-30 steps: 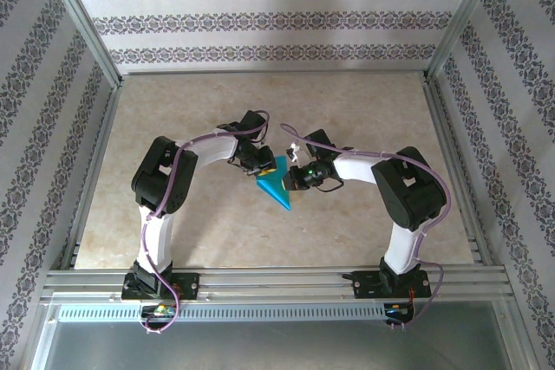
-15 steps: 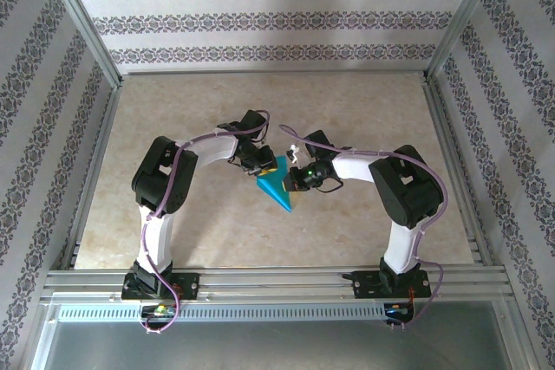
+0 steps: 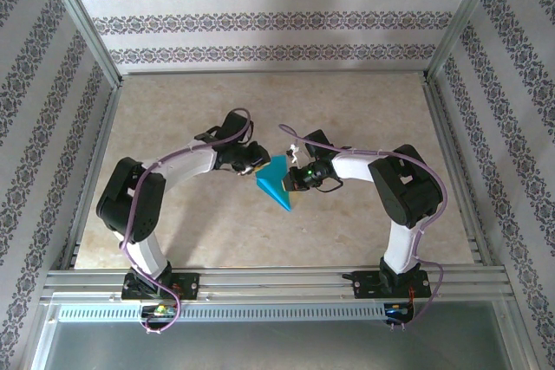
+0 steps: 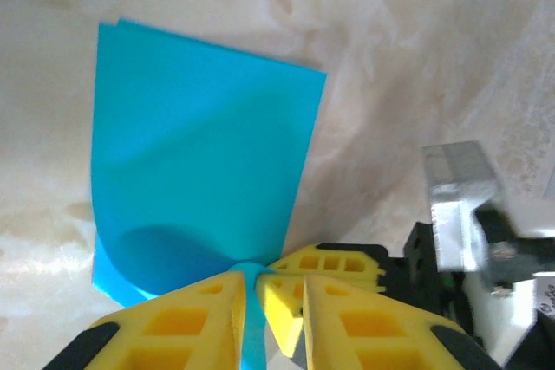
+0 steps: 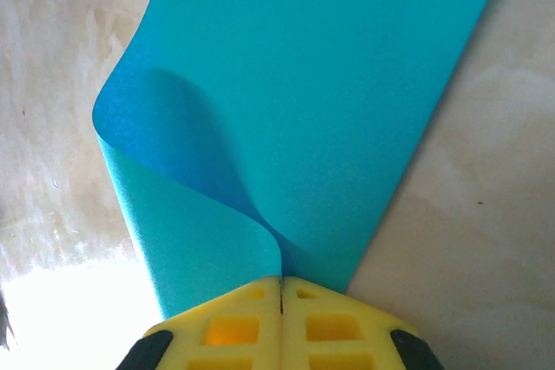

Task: Fold a paper plane with a square sheet of paper (pick it up from the middle)
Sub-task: Third fold the triangle at the center of the table.

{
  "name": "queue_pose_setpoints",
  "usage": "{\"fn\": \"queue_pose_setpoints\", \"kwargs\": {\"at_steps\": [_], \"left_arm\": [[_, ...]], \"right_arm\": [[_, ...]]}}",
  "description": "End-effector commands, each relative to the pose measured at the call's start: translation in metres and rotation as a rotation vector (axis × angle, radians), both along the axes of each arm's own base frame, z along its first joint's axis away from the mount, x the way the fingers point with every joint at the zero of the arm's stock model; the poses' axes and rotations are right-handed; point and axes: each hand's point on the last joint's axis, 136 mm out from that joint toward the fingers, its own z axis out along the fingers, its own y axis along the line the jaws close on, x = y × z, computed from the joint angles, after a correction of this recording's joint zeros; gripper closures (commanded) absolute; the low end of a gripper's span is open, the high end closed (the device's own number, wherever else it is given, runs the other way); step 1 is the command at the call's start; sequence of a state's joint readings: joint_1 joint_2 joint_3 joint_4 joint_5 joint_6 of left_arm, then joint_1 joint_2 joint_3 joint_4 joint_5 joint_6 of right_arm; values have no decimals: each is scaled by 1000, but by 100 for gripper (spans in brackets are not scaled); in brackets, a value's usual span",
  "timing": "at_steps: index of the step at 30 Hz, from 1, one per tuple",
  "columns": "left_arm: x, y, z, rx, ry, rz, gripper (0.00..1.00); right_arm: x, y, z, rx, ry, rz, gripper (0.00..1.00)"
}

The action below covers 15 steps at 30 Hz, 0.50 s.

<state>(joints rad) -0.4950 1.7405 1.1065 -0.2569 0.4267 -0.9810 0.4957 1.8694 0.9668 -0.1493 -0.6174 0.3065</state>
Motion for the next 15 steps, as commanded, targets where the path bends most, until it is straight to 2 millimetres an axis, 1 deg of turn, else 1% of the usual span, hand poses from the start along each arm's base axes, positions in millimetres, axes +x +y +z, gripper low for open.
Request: {"fn": "queue_pose_setpoints", "kwargs": {"at_steps": [1,3,5,8,11,15], "left_arm": [[-13,-22,0,-96,12,26,77],[-20,-26,-7,-115,31,33,79],[-23,-30,-11,-132,40,34,81],[-25,-39,-12,-148,43,16,82],[-31,-44,-17,-143,59,-2,82],[-41,-44,-31,-117,94,-10,83]], "right_arm": [[-6,-4,-15,-59,25,12,99],[-7,-4,-15,-59,27,11,99],[-7,-5,-16,-61,30,12,99],[-7,-5,-16,-64,31,12,99],[-8,-5,-17,-65,34,11,99],[-7,-5,-18,-69,36,8,99]]}}
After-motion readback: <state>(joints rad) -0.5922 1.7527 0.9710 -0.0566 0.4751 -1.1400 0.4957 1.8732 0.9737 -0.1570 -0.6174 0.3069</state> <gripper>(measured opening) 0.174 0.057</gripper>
